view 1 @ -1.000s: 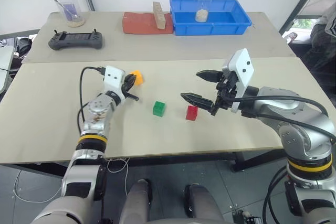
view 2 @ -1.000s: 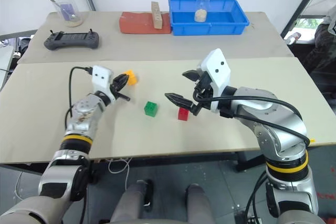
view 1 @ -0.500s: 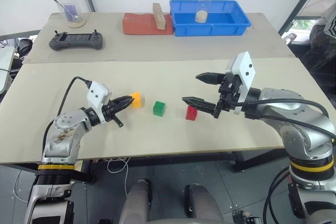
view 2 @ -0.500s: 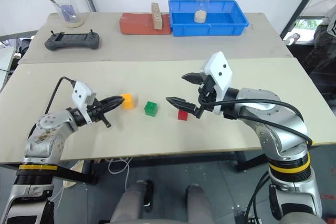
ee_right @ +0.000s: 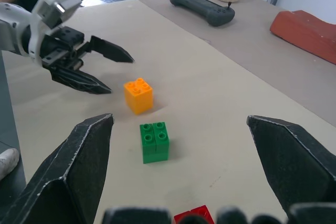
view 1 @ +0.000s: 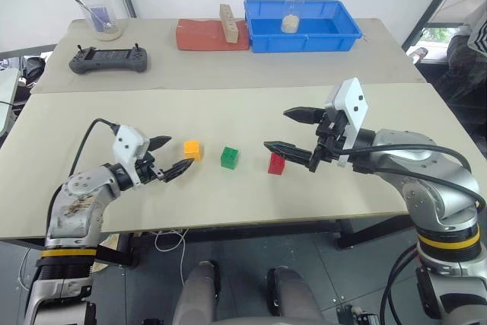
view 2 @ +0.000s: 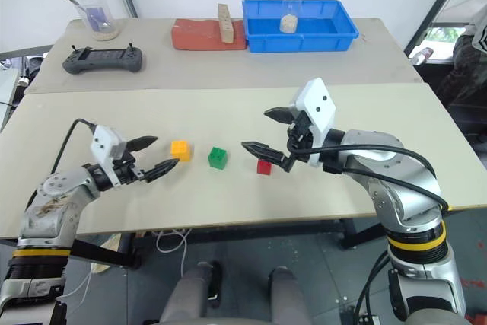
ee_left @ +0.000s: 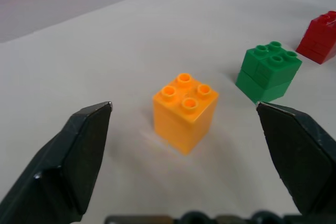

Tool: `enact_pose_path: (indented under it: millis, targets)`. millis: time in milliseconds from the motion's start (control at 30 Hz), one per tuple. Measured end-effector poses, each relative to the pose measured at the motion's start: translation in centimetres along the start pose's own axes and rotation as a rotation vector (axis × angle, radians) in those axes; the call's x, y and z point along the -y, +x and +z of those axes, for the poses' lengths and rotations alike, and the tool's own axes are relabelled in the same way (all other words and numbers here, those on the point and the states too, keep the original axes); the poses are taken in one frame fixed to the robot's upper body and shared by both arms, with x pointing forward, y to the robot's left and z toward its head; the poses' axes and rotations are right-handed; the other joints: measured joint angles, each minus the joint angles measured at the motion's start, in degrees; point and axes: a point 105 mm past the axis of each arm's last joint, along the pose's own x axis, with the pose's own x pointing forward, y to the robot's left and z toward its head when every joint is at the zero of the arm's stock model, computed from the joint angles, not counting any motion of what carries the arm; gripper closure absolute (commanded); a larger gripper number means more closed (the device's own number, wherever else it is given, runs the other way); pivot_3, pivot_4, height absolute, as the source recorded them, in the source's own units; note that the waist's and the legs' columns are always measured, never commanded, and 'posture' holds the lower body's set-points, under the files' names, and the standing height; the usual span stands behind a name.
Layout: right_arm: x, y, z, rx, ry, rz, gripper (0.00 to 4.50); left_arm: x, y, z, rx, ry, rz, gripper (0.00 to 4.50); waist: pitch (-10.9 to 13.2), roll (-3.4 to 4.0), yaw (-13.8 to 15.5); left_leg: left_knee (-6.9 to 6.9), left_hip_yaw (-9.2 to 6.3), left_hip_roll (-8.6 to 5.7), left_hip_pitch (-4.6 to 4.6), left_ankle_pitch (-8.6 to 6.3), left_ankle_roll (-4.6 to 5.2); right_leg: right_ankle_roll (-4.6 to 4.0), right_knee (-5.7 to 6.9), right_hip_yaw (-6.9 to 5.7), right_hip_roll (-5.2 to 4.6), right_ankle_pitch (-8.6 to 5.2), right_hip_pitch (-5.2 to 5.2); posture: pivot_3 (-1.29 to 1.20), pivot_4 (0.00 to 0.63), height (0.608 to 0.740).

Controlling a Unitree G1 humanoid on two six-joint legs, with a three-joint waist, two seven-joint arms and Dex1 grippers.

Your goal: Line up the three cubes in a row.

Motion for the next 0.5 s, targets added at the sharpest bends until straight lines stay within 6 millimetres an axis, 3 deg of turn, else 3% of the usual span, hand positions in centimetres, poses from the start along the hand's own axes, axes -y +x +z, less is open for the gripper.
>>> enact_pose_path:
  millis: [167,267,500]
  targets:
    - [0.1,0.0,0.0,0.002,-0.003,-0.006,0.0,2.6,0.0,-2.1,0.015,-0.087,0.111,0.04,0.0,0.0,0.29,0.0,0.01,-0.01,-0.01,0.0,0.0,0.02,0.0,0.01,-0.03,0.01,0.02,0.0,0.15,0.74]
    - [0.1,0.0,-0.1,0.0,-0.003,-0.009,0.0,4.2,1.0,-2.2,0.045,-0.112,0.168,0.04,0.0,0.0,0.72,0.0,0.01,-0.01,0.0,0.0,0.0,0.0,0.0,0.0,-0.01,0.04,0.02,0.0,0.15,0.74]
    - [0.0,0.0,-0.3,-0.005,0.003,-0.008,0.0,3.8,3.6,-2.1,0.084,-0.093,0.411,0.04,0.0,-0.01,1.1,0.02,-0.01,-0.05,0.03,0.03,0.05,0.02,-0.01,0.04,0.02,0.15,0.03,0.0,0.15,0.74]
